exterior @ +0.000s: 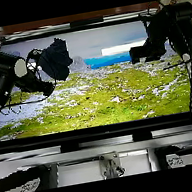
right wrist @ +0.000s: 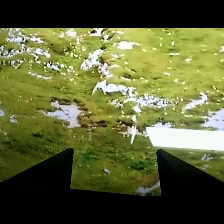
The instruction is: Fold the shirts.
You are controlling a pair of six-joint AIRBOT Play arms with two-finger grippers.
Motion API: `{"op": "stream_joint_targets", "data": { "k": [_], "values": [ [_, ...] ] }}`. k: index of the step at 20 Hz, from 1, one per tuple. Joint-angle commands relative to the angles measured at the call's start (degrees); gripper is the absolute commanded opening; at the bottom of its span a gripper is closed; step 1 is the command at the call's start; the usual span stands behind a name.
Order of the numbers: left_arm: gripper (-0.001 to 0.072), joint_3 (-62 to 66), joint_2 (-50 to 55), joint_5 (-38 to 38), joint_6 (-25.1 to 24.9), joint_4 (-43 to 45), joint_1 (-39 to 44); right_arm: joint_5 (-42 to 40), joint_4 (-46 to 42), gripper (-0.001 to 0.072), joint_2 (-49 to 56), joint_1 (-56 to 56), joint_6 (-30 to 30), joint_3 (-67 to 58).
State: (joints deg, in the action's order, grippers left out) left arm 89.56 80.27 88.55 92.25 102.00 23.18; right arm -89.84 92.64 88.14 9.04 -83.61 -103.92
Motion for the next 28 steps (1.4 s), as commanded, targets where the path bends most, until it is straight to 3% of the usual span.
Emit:
{"op": "stream_joint_targets", "data": {
  "k": [1, 15, 19, 25, 28],
  "values": [
    [0.0629, 0.0, 0.0, 0.0, 0.0, 0.0, 0.0, 0.0, 0.0, 0.0622, 0.0, 0.1, 0.0, 0.0],
    [0.0629, 0.0, 0.0, 0.0, 0.0, 0.0, 0.0, 0.0, 0.0, 0.0622, 0.0, 0.1, 0.0, 0.0],
    [0.0629, 0.0, 0.1, 0.0, 0.0, 0.0, 0.0, 8.3, 1.6, 0.0622, 0.0, 0.1, 0.7, 0.0],
    [0.0628, 0.0, 1.9, -0.3, 1.9, -3.4, 0.1, 8.7, 1.7, 0.0622, 0.0, 0.1, 0.6, 0.0],
    [0.063, 0.1, 4.2, -7.3, 3.6, -2.4, 0.0, 9.6, 1.4, 0.0622, 0.0, 0.1, 0.6, 0.0]
  ]
}}
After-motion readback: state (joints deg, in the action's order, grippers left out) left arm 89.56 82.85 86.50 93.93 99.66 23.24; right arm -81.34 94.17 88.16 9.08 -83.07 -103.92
